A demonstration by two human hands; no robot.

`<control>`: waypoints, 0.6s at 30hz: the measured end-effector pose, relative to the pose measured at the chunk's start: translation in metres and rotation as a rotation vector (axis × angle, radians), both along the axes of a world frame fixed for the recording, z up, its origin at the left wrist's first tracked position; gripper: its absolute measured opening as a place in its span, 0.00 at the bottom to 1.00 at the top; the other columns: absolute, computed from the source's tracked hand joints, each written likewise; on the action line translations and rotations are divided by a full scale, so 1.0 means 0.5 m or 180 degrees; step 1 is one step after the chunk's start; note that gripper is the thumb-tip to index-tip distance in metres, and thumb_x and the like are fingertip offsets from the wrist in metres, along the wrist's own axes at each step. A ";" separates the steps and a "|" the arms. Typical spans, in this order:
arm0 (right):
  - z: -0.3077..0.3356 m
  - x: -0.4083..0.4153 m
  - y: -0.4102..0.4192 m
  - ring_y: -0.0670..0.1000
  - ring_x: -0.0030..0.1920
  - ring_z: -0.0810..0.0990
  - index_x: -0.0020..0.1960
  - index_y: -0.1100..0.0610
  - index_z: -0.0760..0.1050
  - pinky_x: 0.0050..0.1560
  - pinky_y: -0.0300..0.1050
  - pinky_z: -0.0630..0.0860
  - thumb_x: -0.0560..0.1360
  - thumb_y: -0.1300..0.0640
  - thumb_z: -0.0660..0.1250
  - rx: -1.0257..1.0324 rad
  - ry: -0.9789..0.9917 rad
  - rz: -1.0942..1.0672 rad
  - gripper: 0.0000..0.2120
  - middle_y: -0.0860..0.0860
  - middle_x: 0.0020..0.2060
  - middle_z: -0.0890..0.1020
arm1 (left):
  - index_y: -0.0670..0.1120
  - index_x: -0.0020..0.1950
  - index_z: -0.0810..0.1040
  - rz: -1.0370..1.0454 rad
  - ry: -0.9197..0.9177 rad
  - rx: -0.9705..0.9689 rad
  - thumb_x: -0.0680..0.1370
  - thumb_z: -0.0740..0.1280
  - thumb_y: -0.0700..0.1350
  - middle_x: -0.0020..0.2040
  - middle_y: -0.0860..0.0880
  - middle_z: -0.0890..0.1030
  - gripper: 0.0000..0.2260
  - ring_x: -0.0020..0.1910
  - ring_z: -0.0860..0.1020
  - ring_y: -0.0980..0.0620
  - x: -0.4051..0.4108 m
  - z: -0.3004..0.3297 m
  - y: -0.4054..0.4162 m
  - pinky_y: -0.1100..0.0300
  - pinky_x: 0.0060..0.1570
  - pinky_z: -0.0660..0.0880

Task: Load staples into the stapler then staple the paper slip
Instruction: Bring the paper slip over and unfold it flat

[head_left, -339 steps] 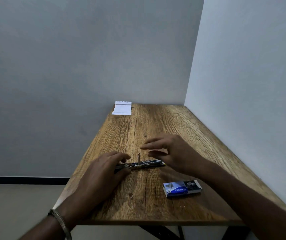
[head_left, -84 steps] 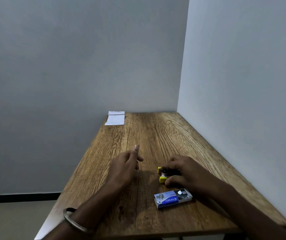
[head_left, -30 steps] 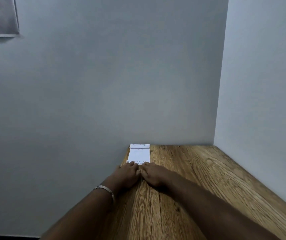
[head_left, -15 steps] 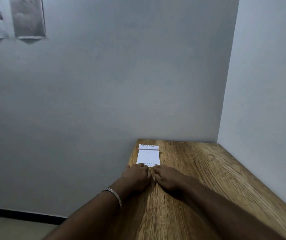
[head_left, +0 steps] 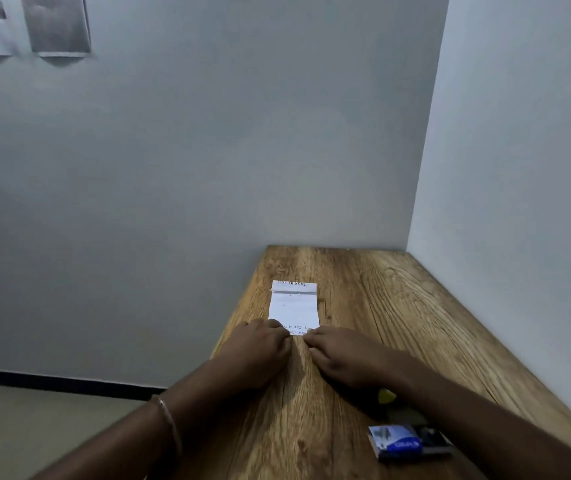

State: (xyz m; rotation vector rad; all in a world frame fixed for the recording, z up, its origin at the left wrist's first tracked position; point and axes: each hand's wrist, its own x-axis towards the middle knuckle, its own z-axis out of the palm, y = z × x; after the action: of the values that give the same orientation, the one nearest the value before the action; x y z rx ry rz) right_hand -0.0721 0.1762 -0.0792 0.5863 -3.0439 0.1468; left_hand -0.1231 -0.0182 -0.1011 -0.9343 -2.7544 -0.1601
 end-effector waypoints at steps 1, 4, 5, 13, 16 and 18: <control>0.001 0.022 -0.001 0.53 0.59 0.76 0.62 0.57 0.74 0.61 0.51 0.73 0.82 0.50 0.52 0.0036 0.0036 0.0043 0.17 0.53 0.62 0.78 | 0.50 0.60 0.78 -0.0037 0.0011 0.0005 0.81 0.48 0.53 0.61 0.52 0.80 0.21 0.58 0.76 0.51 0.020 0.001 -0.006 0.50 0.58 0.72; -0.001 0.087 -0.003 0.53 0.54 0.77 0.58 0.55 0.74 0.56 0.53 0.75 0.81 0.49 0.52 0.0155 0.0201 0.0182 0.16 0.52 0.55 0.79 | 0.51 0.59 0.79 -0.0167 0.0054 0.0065 0.79 0.46 0.55 0.60 0.53 0.80 0.23 0.58 0.76 0.53 0.082 0.000 -0.026 0.50 0.58 0.72; -0.003 0.105 -0.003 0.53 0.53 0.77 0.57 0.54 0.74 0.56 0.54 0.75 0.81 0.48 0.52 0.0196 0.0278 0.0232 0.16 0.51 0.55 0.79 | 0.52 0.60 0.78 -0.0200 0.0075 0.0119 0.79 0.46 0.56 0.60 0.54 0.80 0.23 0.58 0.76 0.53 0.099 -0.004 -0.033 0.51 0.58 0.72; -0.007 0.137 0.000 0.51 0.57 0.77 0.63 0.55 0.75 0.58 0.51 0.74 0.82 0.52 0.56 -0.0314 0.0470 0.0256 0.15 0.51 0.58 0.80 | 0.53 0.64 0.77 -0.0327 -0.0030 0.0731 0.81 0.57 0.53 0.62 0.56 0.80 0.16 0.59 0.76 0.58 0.124 -0.003 -0.059 0.58 0.57 0.73; -0.002 0.131 0.014 0.49 0.58 0.79 0.66 0.55 0.76 0.60 0.46 0.74 0.82 0.54 0.59 -0.0923 0.0554 0.0002 0.15 0.50 0.60 0.82 | 0.52 0.64 0.78 -0.0262 -0.0232 0.1283 0.80 0.63 0.49 0.60 0.56 0.81 0.14 0.56 0.77 0.59 0.110 0.003 -0.078 0.61 0.54 0.74; 0.002 0.126 0.032 0.46 0.59 0.79 0.67 0.55 0.77 0.59 0.39 0.72 0.81 0.55 0.63 -0.1216 0.0716 -0.0211 0.16 0.49 0.61 0.82 | 0.52 0.63 0.79 -0.0191 -0.0178 0.1484 0.79 0.66 0.47 0.58 0.57 0.82 0.13 0.53 0.78 0.61 0.097 0.006 -0.098 0.63 0.51 0.75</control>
State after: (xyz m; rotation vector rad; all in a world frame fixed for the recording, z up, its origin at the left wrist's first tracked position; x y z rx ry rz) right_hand -0.0091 0.1922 -0.0782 0.4376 -2.7098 0.5989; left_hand -0.0744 -0.0670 -0.0983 -0.8870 -2.5594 -0.8075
